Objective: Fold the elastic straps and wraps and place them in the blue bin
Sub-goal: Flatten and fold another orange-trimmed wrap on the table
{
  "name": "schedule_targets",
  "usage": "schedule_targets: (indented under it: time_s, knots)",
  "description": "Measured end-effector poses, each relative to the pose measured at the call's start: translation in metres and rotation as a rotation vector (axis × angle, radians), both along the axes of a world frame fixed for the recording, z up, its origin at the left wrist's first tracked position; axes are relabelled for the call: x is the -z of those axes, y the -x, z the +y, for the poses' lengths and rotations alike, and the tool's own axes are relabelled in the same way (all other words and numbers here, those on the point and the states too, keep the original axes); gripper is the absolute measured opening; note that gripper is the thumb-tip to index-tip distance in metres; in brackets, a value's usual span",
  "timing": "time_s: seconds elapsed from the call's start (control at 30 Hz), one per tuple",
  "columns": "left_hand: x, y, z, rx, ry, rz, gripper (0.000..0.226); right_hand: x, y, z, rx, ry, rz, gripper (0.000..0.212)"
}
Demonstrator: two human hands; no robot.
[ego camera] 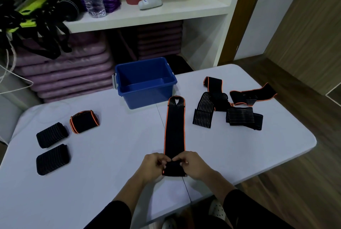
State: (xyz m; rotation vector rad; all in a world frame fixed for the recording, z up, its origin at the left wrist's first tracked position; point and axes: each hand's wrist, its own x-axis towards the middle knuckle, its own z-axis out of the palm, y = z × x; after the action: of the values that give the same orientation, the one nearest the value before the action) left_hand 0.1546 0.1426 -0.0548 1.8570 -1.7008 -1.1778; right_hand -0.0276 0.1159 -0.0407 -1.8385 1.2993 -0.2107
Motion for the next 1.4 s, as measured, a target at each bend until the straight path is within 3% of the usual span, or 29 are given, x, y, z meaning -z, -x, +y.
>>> schedule_targets:
  time_s: [0.2,0.3,0.43,0.67,0.8,1.1,1.23,1.4]
  knots:
    - [-0.012,-0.008,0.002,-0.034,0.009,0.104,0.041,-0.014,0.01,0.004,0.089,-0.146,-0.126,0.03]
    - [-0.019,-0.006,0.003,0.055,-0.015,0.066,0.043,-0.017,0.017,0.004,-0.052,-0.148,-0.044,0.018]
    - [-0.02,-0.002,0.007,0.225,-0.087,0.0,0.036,-0.013,0.018,0.006,-0.24,-0.058,0.066,0.041]
    - [-0.011,-0.007,0.006,0.438,0.04,-0.212,0.044,-0.008,0.01,0.008,-0.269,0.016,0.043,0.032]
    - [-0.007,-0.007,0.004,0.464,0.089,-0.258,0.045,-0.006,0.009,0.012,-0.237,0.045,0.101,0.044]
    - [-0.003,-0.008,0.001,0.269,0.008,-0.116,0.023,-0.002,0.011,0.006,-0.095,-0.023,0.03,0.027]
    - [0.0,-0.005,0.0,0.164,0.026,-0.028,0.024,0.0,0.006,0.005,-0.045,-0.016,0.03,0.018]
    - [0.004,0.003,-0.003,0.087,0.029,-0.066,0.034,0.009,0.001,-0.001,0.017,0.088,0.063,0.029]
